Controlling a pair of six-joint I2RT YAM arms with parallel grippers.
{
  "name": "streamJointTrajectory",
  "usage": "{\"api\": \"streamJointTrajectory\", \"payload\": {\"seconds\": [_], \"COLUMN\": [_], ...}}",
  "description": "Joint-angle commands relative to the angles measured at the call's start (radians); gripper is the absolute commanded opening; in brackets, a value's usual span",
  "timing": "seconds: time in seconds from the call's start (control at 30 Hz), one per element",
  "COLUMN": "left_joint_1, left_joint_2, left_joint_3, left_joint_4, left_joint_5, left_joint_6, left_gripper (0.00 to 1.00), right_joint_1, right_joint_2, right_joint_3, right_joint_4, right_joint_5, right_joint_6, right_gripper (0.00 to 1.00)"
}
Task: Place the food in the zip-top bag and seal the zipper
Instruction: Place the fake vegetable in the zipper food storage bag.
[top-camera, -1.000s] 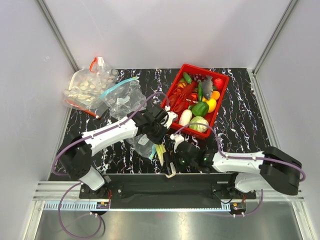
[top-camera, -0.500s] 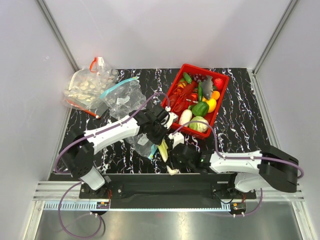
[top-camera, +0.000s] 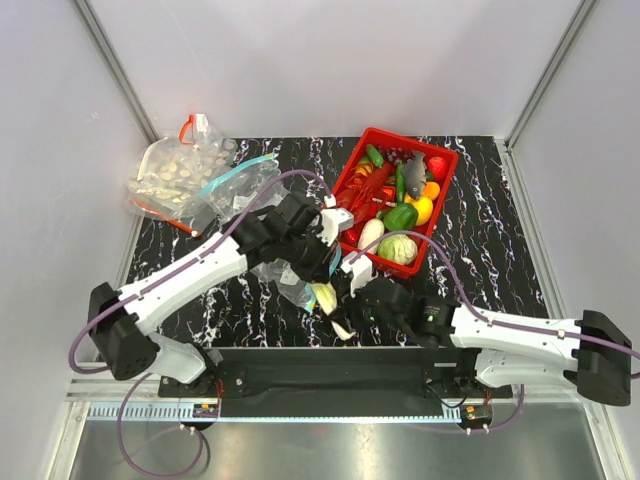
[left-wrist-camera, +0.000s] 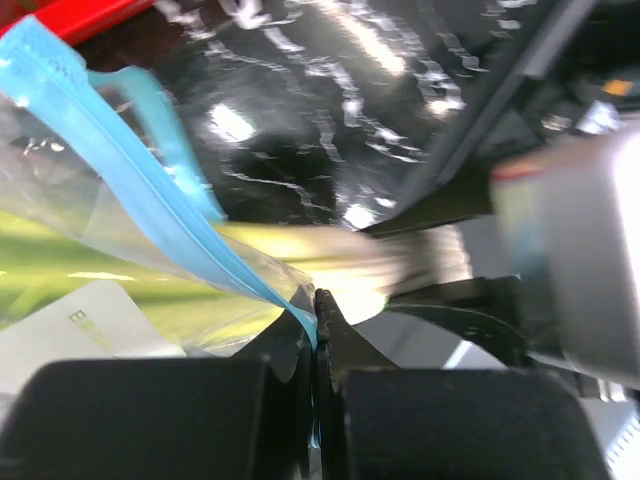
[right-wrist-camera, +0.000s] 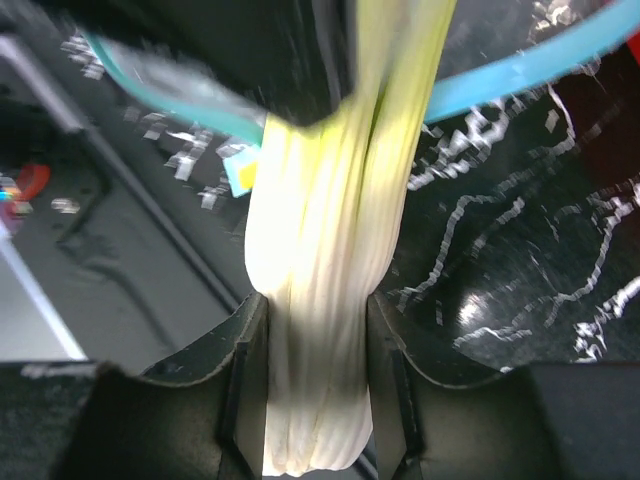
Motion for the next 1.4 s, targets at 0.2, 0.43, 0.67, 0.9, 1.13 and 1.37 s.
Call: {"api": "streamJointTrajectory", "payload": {"seconds": [0.2, 0.43, 0.67, 0.9, 1.13, 1.37], "left_joint_1": [-0.001, -0.001, 0.004, 0.030, 0.050, 0.050], "left_joint_2": [-0.139, -0.233, -0.283, -0.294, -0.293, -0.286], "left_joint_3": [-0.059, -0.120, -0.151, -0.194, -0.238, -0.240], "left_joint_4": [0.027, 0.090, 0.161, 0.225, 0.332, 0.402], "left_joint_5": [0.213, 0.308, 0.339, 0.326, 0.406, 0.431], "left_joint_6": [0.043, 0.012, -0.058, -0.147, -0.224, -0.287], "left_gripper": [0.00, 0.00, 0.00, 0.00, 0.00, 0.08], "right_joint_1": [-0.019, -0.106, -0.195, -0.198, -0.198, -0.198], "right_joint_2": [-0.063, -0.116, -0.109, -0.254, -0.213, -0.113], "right_joint_3": [0.225, 0.238, 0.253, 0.161, 0.170, 0.155], "right_joint_4": [-0.111, -0.099, -0.125, -0.030, -0.028, 0.050], "right_joint_5": [-0.154, -0.230, -0.214, -0.177, -0.086, -0.031], "right_joint_6": [0.026, 0.020, 0.064, 0.052, 0.057, 0.087], "right_gripper": [0.20, 0.19, 0.14, 0.14, 0.13, 0.10]}}
